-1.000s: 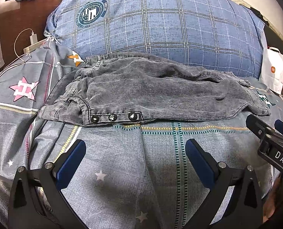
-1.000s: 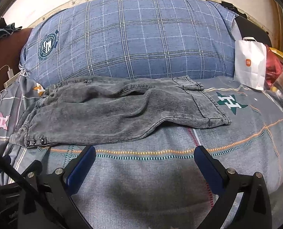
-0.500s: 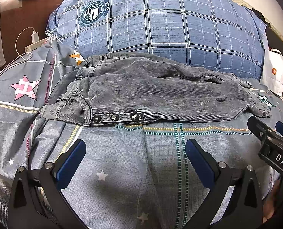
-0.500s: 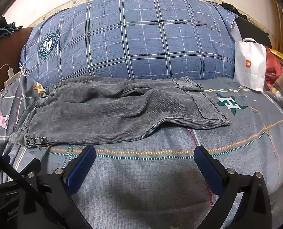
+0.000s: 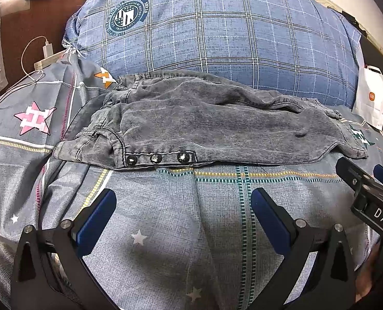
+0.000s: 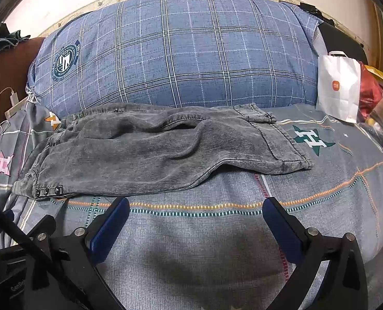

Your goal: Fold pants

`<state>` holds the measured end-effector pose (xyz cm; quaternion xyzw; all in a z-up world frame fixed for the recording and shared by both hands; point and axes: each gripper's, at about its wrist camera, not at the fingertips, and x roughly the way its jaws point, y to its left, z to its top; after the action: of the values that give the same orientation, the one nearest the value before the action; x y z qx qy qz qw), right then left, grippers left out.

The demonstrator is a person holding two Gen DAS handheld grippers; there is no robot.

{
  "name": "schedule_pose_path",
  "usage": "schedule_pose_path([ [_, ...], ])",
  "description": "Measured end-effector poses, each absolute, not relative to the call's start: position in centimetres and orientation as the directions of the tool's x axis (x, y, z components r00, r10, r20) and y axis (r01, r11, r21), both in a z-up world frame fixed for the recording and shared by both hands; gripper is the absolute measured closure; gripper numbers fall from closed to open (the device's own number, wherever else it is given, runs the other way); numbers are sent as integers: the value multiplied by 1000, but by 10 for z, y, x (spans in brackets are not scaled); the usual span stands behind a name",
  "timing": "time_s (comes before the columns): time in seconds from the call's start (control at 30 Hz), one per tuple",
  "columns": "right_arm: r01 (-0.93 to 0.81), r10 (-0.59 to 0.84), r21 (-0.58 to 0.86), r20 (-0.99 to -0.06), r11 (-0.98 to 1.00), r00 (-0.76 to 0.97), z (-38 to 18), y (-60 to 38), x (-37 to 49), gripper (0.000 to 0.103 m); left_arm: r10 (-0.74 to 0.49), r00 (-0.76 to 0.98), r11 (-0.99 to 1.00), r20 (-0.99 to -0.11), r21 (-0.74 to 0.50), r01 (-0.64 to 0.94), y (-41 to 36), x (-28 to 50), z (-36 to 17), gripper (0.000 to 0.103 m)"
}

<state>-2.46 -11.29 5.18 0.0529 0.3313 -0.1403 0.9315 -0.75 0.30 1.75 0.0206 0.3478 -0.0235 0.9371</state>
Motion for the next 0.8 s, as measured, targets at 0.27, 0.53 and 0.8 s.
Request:
schedule_pose_path([
  [0.27, 290, -202, 36, -634, 956, 746, 54, -114, -24, 0, -38, 753, 998, -656, 9, 58, 3, -7, 18, 0],
  [0.53, 292, -159, 107, -640, 950, 751, 58, -120, -23, 0, -65, 742, 997, -667, -14, 75, 0, -6, 20, 0],
  [0.8, 290, -107, 169, -667, 942, 737, 61, -125, -17, 0, -48, 723, 997, -690, 5, 71, -5, 0, 26, 0],
])
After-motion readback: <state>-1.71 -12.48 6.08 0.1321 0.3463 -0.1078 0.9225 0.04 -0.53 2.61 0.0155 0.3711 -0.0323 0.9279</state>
